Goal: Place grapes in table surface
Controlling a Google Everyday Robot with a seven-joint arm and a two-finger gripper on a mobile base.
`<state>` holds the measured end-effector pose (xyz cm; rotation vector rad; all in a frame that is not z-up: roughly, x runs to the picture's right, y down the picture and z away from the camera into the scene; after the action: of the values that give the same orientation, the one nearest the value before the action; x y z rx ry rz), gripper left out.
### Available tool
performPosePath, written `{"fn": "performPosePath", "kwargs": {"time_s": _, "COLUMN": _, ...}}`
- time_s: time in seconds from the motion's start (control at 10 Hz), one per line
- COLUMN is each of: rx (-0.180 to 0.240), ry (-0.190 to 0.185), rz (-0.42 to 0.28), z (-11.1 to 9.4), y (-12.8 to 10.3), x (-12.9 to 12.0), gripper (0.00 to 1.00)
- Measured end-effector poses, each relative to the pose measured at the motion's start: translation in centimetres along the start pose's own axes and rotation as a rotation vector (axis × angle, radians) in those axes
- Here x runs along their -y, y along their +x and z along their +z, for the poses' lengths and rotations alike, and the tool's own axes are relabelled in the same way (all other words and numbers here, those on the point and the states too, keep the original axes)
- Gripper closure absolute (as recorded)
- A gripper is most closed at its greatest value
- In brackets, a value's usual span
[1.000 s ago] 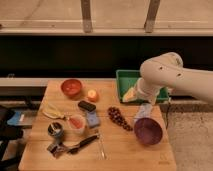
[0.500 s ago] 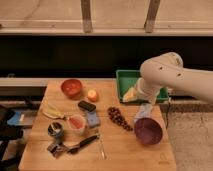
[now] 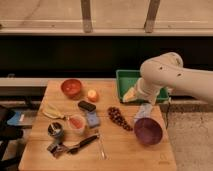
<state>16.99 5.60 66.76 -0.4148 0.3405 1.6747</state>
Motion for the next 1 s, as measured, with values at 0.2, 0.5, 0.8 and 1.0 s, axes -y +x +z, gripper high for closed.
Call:
{"fn": "performPosePath", "kwargs": {"time_s": 0.2, "rx": 0.000, "ry": 0.000, "rz": 0.000, "z": 0.0, "y": 0.0, "x": 0.0, "gripper": 0.20}}
{"fn": "performPosePath", "kwargs": {"time_s": 0.5, "rx": 0.000, "ry": 0.000, "rz": 0.000, "z": 0.0, "y": 0.0, "x": 0.0, "gripper": 0.20}}
{"fn": "performPosePath", "kwargs": {"time_s": 0.8, "rx": -0.001, "ry": 0.004, "rz": 0.003, "z": 0.0, "y": 0.0, "x": 0.0, "gripper": 0.20}}
{"fn": "performPosePath", "kwargs": {"time_s": 1.0, "rx": -0.034, "ry": -0.001, "rz": -0.003, "z": 1.4, "y": -0.8, "x": -0.7, "gripper": 0.20}}
